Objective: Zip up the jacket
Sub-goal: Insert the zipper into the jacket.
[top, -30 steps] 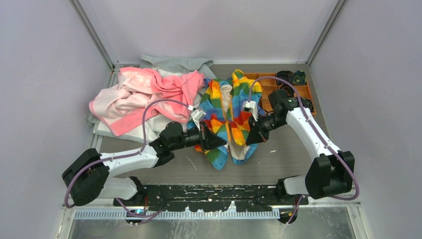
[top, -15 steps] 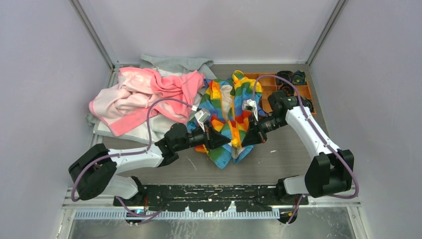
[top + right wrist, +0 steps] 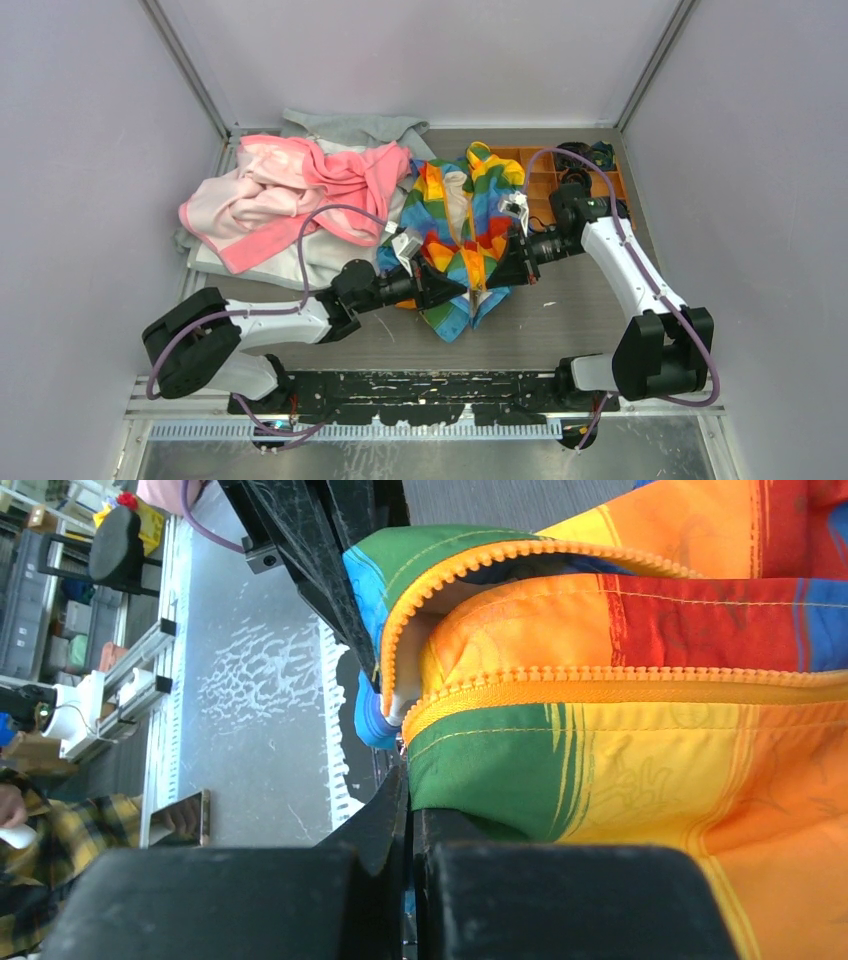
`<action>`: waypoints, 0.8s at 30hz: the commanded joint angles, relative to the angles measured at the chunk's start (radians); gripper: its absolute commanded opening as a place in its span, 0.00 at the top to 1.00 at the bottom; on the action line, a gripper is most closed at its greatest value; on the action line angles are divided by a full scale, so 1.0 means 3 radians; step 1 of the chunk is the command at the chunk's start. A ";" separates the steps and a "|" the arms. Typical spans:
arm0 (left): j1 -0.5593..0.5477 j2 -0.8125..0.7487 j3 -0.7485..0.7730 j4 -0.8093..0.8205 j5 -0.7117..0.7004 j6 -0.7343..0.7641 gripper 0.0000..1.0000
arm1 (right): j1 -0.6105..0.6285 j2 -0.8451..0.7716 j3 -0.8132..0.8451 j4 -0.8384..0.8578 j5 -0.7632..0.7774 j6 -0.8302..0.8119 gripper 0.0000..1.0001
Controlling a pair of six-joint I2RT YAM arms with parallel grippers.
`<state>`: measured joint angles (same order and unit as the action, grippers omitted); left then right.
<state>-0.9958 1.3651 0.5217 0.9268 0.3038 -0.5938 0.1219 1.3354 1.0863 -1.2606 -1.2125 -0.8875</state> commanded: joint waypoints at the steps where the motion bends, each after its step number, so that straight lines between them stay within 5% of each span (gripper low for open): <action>1: -0.0030 0.0033 -0.0005 0.0442 -0.0072 0.0054 1.00 | 0.0004 -0.0142 -0.0019 0.0081 -0.0228 0.0087 0.99; 24: -0.0041 0.0348 -0.0131 0.1192 -0.0106 0.0183 1.00 | 0.0007 -0.0176 -0.0077 0.0090 -0.0296 0.0085 0.99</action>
<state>-1.0042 1.4631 0.4854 1.1370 0.2874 -0.5743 0.1223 1.3151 1.0615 -1.2377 -1.2510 -0.8619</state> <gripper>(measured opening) 0.010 0.058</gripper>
